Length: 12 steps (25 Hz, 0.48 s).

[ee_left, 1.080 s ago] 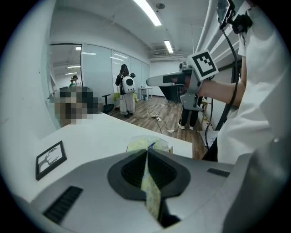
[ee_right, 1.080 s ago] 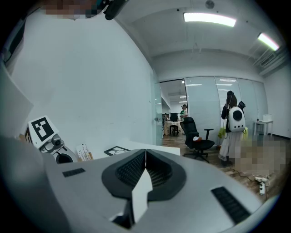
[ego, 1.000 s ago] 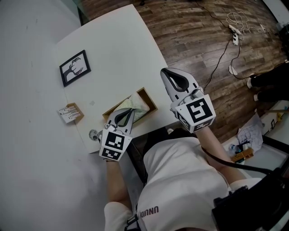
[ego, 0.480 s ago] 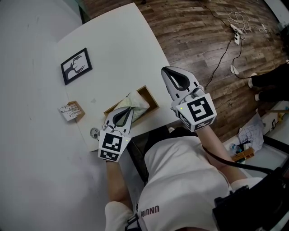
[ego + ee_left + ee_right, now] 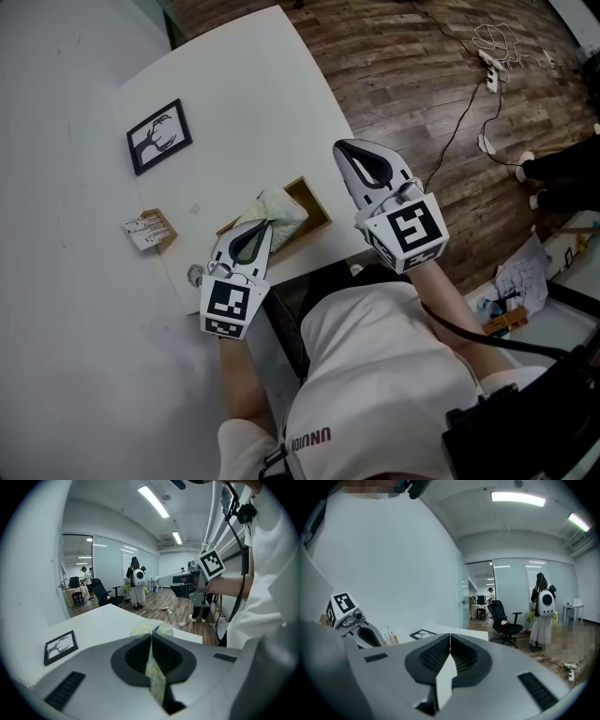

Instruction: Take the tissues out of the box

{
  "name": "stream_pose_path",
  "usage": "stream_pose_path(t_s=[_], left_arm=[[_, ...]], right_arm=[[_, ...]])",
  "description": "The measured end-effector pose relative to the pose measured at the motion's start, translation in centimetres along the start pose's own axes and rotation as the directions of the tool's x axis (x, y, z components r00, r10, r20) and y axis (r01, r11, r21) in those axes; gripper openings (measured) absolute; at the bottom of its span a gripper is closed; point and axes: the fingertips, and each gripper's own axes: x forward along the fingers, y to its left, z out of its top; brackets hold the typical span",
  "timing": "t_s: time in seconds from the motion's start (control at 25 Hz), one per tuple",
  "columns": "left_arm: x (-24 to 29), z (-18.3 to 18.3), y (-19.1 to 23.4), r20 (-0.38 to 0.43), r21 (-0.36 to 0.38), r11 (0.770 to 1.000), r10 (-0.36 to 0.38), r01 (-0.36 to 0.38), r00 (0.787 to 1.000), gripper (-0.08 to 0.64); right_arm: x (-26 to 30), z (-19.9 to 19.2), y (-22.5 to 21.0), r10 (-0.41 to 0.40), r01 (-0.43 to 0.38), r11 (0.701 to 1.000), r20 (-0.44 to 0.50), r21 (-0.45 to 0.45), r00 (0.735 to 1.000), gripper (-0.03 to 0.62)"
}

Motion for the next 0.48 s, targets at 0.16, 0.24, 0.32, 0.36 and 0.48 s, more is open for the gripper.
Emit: stream_pose_path(t_s=[0.16, 0.24, 0.32, 0.36, 0.48], left_arm=[[-0.4, 0.5, 0.2, 0.02, -0.004, 1.0, 0.012, -0.012, 1.0, 0.014], [-0.5, 0.7, 0.3, 0.03, -0.006, 1.0, 0.019, -0.019, 0.999, 0.014], [-0.8, 1.0, 0.4, 0.042, -0.01, 1.0, 0.029, -0.029, 0.999, 0.014], [-0.9, 1.1, 0.5, 0.048, -0.013, 0.999, 0.034, -0.034, 0.998, 0.014], [-1.5, 1.6, 1.0, 0.071, -0.026, 0.998, 0.055, -0.053, 0.996, 0.014]], right_arm=[[0.1, 0.0, 0.3, 0.009, -0.009, 1.0, -0.002, -0.005, 1.0, 0.02], [0.2, 0.0, 0.3, 0.009, -0.009, 1.0, -0.001, -0.003, 1.0, 0.02], [0.3, 0.1, 0.4, 0.011, -0.011, 1.0, 0.001, -0.001, 1.0, 0.021], [0.3, 0.1, 0.5, 0.013, -0.013, 1.0, 0.001, 0.0, 1.0, 0.02], [0.4, 0.0, 0.7, 0.016, -0.016, 1.0, -0.002, 0.003, 1.0, 0.02]])
